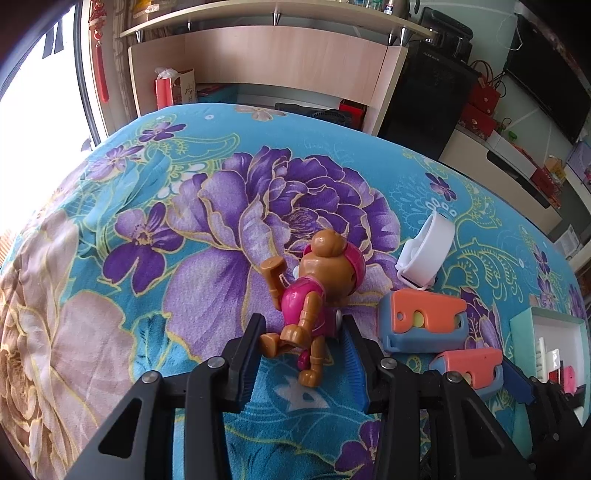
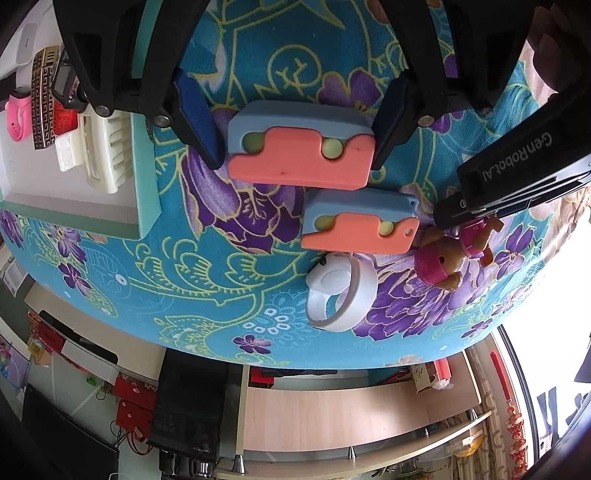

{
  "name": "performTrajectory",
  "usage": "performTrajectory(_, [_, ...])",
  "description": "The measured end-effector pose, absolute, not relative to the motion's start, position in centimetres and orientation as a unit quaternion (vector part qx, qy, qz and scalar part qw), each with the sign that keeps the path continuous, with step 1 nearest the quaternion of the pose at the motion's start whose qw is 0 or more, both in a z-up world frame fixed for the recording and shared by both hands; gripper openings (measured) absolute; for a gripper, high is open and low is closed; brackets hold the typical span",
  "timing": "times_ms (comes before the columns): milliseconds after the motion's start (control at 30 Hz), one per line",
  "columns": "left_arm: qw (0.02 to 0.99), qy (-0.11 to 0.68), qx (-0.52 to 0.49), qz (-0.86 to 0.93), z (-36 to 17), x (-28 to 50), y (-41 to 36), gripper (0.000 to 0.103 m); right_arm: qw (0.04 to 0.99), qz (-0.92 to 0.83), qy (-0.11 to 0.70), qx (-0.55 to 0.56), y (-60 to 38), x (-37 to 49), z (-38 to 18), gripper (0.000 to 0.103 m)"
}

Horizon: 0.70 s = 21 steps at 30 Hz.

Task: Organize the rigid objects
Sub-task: 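Grasp the orange-and-blue block with the right gripper while the left gripper grasps the bear figure, then carry the orange-and-blue block and bear figure over the tray with both grippers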

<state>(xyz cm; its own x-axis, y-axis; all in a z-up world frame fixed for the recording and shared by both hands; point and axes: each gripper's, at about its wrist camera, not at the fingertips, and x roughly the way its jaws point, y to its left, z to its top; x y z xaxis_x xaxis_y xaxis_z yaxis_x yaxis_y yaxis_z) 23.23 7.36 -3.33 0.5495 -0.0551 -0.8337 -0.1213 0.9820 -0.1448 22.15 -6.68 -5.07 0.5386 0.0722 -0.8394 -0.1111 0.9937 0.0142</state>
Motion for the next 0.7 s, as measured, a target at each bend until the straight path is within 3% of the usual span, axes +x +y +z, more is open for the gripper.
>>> performTrajectory(100, [0.877,0.470,-0.097,0.022,-3.1,23.1,7.5,0.044,0.877,0.052,0.477,-0.019,-6.9,22.1,-5.0,0.072])
performTrajectory(700, [0.906,0.409,-0.104,0.030,0.3,21.5,7.8,0.042,0.888,0.058,0.456,0.000,-8.3,21.0,-2.7,0.072])
